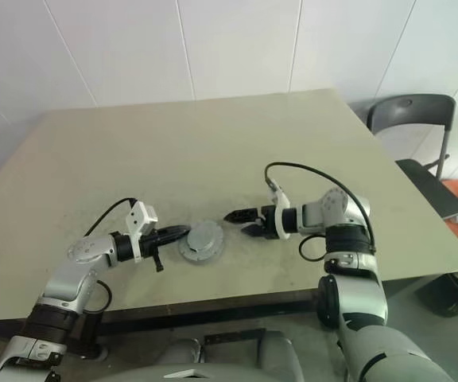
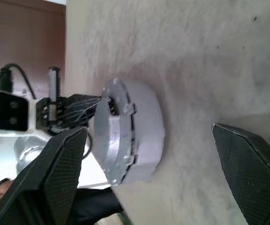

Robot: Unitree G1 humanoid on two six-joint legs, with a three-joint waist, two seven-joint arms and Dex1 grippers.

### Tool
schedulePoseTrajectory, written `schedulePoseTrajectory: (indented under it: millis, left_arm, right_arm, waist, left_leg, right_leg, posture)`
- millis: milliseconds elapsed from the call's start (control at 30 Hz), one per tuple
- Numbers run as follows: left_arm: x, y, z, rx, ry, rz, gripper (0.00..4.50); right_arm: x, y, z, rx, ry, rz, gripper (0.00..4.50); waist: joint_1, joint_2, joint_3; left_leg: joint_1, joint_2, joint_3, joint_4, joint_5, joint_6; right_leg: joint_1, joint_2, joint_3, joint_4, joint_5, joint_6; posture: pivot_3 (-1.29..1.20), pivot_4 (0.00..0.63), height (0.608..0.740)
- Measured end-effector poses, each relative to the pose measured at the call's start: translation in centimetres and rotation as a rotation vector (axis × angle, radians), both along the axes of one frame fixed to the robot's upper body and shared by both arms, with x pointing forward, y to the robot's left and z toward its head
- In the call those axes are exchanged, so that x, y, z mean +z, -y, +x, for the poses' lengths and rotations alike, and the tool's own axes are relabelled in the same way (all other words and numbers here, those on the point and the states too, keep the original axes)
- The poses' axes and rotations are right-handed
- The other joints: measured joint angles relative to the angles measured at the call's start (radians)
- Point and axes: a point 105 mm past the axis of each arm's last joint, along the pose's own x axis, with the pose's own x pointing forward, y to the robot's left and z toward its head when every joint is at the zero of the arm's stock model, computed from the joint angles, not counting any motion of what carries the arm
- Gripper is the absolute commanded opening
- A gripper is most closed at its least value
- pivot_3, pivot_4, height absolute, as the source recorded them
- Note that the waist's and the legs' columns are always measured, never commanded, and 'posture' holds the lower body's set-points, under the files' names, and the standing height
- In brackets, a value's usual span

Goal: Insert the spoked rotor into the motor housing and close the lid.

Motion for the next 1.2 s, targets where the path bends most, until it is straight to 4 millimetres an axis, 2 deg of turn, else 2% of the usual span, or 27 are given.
schedulePoseTrajectory:
  millis: [467, 567, 733, 833, 867, 1033, 1200]
  left_arm:
    - [0.1, -0.1, 0.0, -0.005, -0.003, 0.004, 0.00]
    - [0.1, 0.0, 0.0, -0.005, -0.002, 0.005, 0.00]
    - [0.0, -0.2, 0.0, 0.001, -0.006, 0.010, 0.00]
    - [0.0, -0.6, 0.1, 0.015, -0.009, 0.017, 0.00]
    - [0.1, -0.5, 0.1, 0.015, -0.006, 0.016, 0.00]
    - [0.1, -0.6, 0.3, 0.033, -0.006, 0.009, 0.00]
    - [0.7, -0.3, 1.4, 0.175, -0.027, -0.142, 0.00]
  right_arm:
    - [-0.6, -2.9, -1.5, 0.067, -0.060, 0.085, 4.47]
    - [-0.6, -3.0, -1.6, 0.066, -0.065, 0.079, 3.89]
    - [-1.2, -2.9, -1.7, 0.052, -0.104, 0.074, 2.24]
    - [-0.9, -3.0, -1.7, 0.049, -0.103, 0.108, 1.27]
    - [-0.8, -3.0, -1.7, 0.049, -0.102, 0.108, 1.14]
    - [-0.8, -3.1, -1.7, 0.045, -0.105, 0.109, 1.14]
    - [-0.7, -3.2, -1.8, 0.050, -0.105, 0.110, 1.14]
  waist:
    - [0.000, 0.000, 0.000]
    - [-0.001, 0.000, 0.000]
    - [-0.001, 0.000, 0.000]
    - [-0.001, 0.000, 0.000]
    - [-0.001, 0.000, 0.000]
    - [-0.001, 0.000, 0.000]
    - [-0.002, 0.000, 0.001]
  left_leg:
    - [0.000, 0.000, 0.000, 0.000, 0.000, 0.000]
    - [0.000, 0.000, 0.000, 0.000, 0.000, 0.000]
    - [-0.001, 0.000, 0.000, 0.000, 0.000, 0.000]
    - [0.000, 0.000, 0.000, 0.000, 0.000, 0.000]
    - [0.000, 0.000, 0.000, 0.000, 0.000, 0.000]
    - [0.000, 0.000, 0.000, 0.000, 0.000, 0.000]
    - [-0.001, 0.000, 0.000, 0.000, 0.000, 0.000]
  right_leg:
    - [0.000, 0.000, 0.000, 0.000, 0.000, 0.000]
    - [0.000, 0.000, 0.000, 0.000, 0.000, 0.000]
    - [0.000, 0.000, 0.000, 0.000, 0.000, 0.000]
    - [-0.001, 0.000, 0.000, 0.000, 0.000, 0.000]
    - [0.000, 0.000, 0.000, 0.000, 0.000, 0.000]
    - [0.000, 0.000, 0.000, 0.000, 0.000, 0.000]
    - [-0.001, 0.000, 0.000, 0.000, 0.002, 0.004]
  posture:
    - [0.00, 0.000, 0.740]
    - [0.00, 0.000, 0.740]
    - [0.00, 0.000, 0.740]
    - [0.00, 0.000, 0.740]
    - [0.00, 0.000, 0.740]
    - [0.00, 0.000, 0.740]
    - [0.00, 0.000, 0.740]
